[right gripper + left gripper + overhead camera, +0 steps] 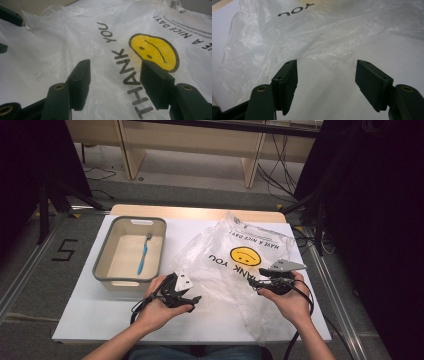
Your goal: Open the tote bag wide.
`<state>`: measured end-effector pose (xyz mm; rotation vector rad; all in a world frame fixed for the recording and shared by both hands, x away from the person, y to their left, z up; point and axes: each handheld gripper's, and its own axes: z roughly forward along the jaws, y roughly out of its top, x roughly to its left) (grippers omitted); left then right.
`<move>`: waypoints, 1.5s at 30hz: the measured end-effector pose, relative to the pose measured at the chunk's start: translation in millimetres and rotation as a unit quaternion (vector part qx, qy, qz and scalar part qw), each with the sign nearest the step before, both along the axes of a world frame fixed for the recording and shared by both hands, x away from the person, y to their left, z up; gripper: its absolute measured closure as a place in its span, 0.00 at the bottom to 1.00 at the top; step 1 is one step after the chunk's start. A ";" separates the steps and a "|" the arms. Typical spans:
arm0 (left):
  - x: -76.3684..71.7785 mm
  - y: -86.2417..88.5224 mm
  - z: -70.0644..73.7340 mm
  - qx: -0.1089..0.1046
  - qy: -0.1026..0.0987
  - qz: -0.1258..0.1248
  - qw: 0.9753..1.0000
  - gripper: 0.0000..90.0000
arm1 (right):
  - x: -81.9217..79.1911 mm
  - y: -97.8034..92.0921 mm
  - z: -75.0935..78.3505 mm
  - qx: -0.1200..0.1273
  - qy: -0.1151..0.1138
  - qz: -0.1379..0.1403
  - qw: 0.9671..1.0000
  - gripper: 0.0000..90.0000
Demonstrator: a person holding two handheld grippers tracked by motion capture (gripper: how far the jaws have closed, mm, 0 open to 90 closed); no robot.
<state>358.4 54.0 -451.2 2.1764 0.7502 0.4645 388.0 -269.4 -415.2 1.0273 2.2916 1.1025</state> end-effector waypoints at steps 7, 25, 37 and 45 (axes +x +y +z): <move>-1.0 -7.0 -4.1 0.008 0.008 -0.016 1.000 0.43 | 9.3 18.2 -2.7 -0.008 -0.004 0.020 1.000 0.47; 5.3 -10.5 -13.5 0.018 0.025 -0.016 0.999 0.49 | 33.9 66.8 -28.6 -0.070 0.044 0.082 0.993 0.41; 7.0 -12.0 -18.2 0.022 0.031 -0.019 0.999 0.50 | 40.2 85.6 -46.3 -0.124 0.076 0.102 0.984 0.43; 7.5 -12.4 -18.8 0.022 0.030 -0.019 0.999 0.50 | 43.8 84.5 -49.3 -0.123 0.086 0.094 0.984 0.54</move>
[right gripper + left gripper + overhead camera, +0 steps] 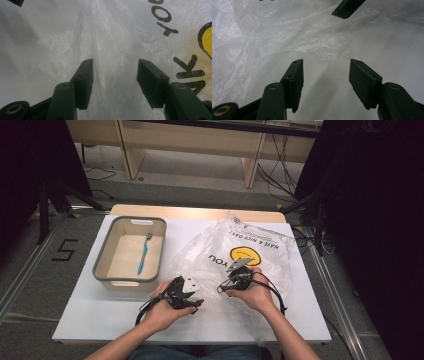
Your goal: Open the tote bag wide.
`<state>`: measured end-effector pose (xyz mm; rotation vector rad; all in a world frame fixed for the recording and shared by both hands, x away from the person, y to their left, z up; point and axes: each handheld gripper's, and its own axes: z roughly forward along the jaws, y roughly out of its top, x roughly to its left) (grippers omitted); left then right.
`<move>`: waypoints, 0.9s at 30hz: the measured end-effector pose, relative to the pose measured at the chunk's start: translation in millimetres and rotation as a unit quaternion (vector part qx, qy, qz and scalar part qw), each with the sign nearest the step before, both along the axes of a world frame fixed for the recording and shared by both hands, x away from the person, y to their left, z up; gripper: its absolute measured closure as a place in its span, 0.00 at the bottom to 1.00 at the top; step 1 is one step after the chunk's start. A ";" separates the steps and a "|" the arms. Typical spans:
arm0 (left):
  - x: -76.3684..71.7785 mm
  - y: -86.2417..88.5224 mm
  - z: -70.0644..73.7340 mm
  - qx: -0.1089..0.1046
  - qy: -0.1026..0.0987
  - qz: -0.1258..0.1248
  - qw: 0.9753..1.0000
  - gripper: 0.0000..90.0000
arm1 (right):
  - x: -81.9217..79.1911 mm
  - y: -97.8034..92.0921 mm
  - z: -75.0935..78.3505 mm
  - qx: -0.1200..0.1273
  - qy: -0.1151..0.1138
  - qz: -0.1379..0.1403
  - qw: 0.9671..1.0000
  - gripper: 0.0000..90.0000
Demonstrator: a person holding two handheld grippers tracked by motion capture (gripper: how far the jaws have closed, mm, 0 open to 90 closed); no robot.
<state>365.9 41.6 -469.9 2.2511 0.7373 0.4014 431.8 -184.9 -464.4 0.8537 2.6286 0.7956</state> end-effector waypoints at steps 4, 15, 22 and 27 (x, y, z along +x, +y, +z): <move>-0.3 -0.6 -0.8 0.001 0.000 0.000 1.000 0.50 | 1.0 -0.4 -1.4 -0.004 0.005 -0.002 1.000 0.58; -0.2 -2.2 -2.3 0.003 0.001 -0.003 1.000 0.50 | 2.1 -1.8 -5.6 -0.007 0.011 -0.008 1.000 0.80; 0.5 -4.6 -3.8 -0.004 0.005 -0.004 1.000 0.50 | 2.2 -4.0 -5.7 -0.011 0.012 -0.002 1.000 0.96; 0.7 -6.7 -4.5 -0.009 0.001 -0.004 1.000 0.54 | 1.3 -5.9 0.3 0.003 -0.003 -0.009 1.000 1.00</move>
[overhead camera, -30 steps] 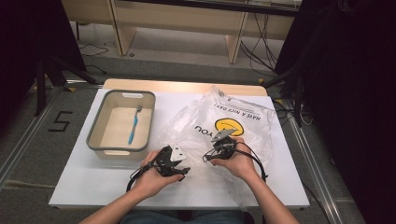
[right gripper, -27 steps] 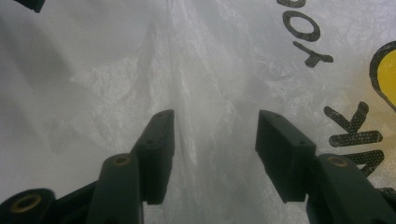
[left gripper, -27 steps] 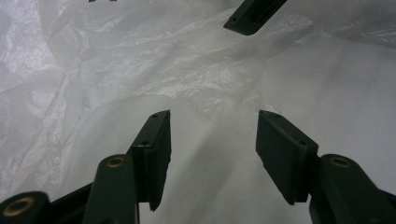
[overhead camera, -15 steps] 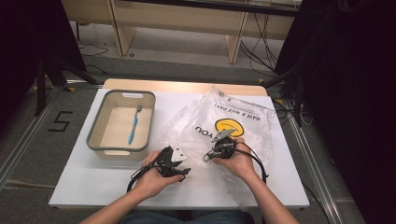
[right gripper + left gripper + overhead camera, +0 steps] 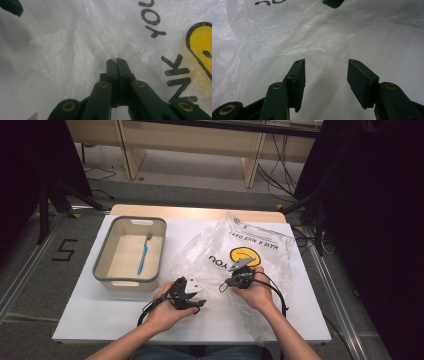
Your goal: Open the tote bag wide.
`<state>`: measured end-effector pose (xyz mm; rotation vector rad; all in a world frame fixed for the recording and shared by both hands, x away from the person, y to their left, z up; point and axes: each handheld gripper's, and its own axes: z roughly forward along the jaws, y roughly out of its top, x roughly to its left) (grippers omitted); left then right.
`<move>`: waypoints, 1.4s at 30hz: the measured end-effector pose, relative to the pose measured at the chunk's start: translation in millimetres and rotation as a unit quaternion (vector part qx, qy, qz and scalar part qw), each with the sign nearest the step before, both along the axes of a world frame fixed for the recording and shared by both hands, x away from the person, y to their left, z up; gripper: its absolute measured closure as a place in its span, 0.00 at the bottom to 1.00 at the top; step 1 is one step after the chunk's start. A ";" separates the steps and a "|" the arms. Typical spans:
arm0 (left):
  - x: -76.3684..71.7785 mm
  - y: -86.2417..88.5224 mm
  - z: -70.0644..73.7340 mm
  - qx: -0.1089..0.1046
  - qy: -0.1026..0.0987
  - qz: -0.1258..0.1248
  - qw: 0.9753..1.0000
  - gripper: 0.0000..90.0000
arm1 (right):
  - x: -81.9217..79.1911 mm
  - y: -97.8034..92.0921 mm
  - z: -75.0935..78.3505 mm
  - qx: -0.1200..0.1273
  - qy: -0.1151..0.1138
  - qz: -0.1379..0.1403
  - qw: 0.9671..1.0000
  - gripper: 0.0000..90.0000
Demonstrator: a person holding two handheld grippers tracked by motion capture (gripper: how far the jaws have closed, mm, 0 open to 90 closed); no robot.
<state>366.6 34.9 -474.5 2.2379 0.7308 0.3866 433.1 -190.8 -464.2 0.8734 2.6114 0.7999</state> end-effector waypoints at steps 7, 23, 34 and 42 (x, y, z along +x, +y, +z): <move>-0.4 -0.7 1.1 -0.004 -0.006 -0.001 1.000 0.55 | -1.6 -8.7 16.5 0.038 -0.033 -0.027 0.998 1.00; 23.3 -25.1 -8.7 -0.002 -0.009 0.019 1.000 0.99 | -6.8 -10.9 43.7 0.086 -0.079 -0.046 0.992 1.00; 29.5 -30.3 -16.2 0.020 0.001 0.019 1.000 0.99 | -9.5 -11.3 71.0 0.123 -0.125 -0.059 0.983 1.00; 28.0 -30.6 -15.6 0.028 -0.004 0.017 0.999 0.99 | -3.8 -14.0 86.2 0.142 -0.153 -0.081 0.975 1.00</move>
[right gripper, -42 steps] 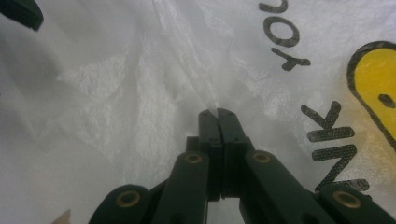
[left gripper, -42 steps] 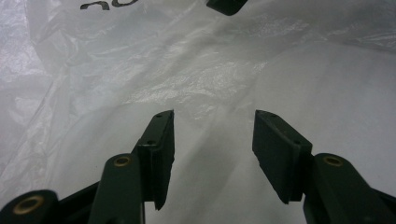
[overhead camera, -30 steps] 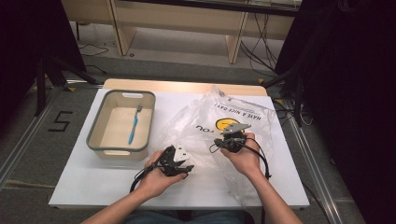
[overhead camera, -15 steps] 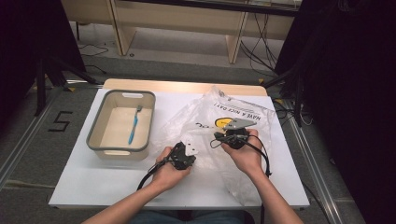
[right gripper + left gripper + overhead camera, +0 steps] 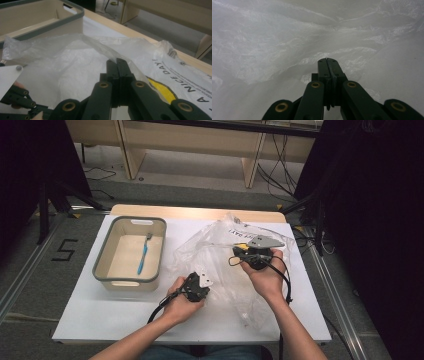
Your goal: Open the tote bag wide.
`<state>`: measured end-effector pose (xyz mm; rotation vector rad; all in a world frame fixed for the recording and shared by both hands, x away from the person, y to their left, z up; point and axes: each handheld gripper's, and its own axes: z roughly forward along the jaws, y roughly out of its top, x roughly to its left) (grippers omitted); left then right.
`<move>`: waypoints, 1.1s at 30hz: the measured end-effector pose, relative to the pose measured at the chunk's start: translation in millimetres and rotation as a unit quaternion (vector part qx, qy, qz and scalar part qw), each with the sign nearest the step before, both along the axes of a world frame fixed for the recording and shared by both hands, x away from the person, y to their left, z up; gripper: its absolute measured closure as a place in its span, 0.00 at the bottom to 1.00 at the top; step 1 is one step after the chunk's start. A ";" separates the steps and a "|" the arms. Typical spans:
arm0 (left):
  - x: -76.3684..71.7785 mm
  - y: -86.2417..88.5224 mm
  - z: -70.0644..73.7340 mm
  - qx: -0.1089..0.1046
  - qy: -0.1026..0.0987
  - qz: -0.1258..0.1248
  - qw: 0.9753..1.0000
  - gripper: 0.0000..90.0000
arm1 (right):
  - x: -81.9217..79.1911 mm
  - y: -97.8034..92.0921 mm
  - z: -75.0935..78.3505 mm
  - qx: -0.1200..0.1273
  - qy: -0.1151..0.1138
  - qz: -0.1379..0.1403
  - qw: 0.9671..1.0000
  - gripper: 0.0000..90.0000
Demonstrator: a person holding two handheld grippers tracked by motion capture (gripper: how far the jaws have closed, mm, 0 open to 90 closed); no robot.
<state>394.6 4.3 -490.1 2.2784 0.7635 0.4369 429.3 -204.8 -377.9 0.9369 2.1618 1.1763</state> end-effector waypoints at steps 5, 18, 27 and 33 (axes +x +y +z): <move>-0.7 -0.1 0.2 0.004 -0.001 -0.002 1.000 0.99 | 2.7 -3.6 8.9 0.012 -0.016 -0.013 1.000 1.00; -1.3 0.1 0.7 0.011 -0.004 -0.005 1.000 0.99 | 9.1 -2.4 17.5 0.026 -0.039 -0.021 0.999 1.00; -1.3 0.7 0.9 0.010 -0.006 -0.004 1.000 0.97 | 10.4 -1.7 18.5 0.027 -0.042 -0.022 0.999 1.00; -2.0 4.8 6.8 -0.013 -0.018 0.003 1.000 0.92 | 9.9 0.0 17.6 0.026 -0.041 -0.019 0.999 1.00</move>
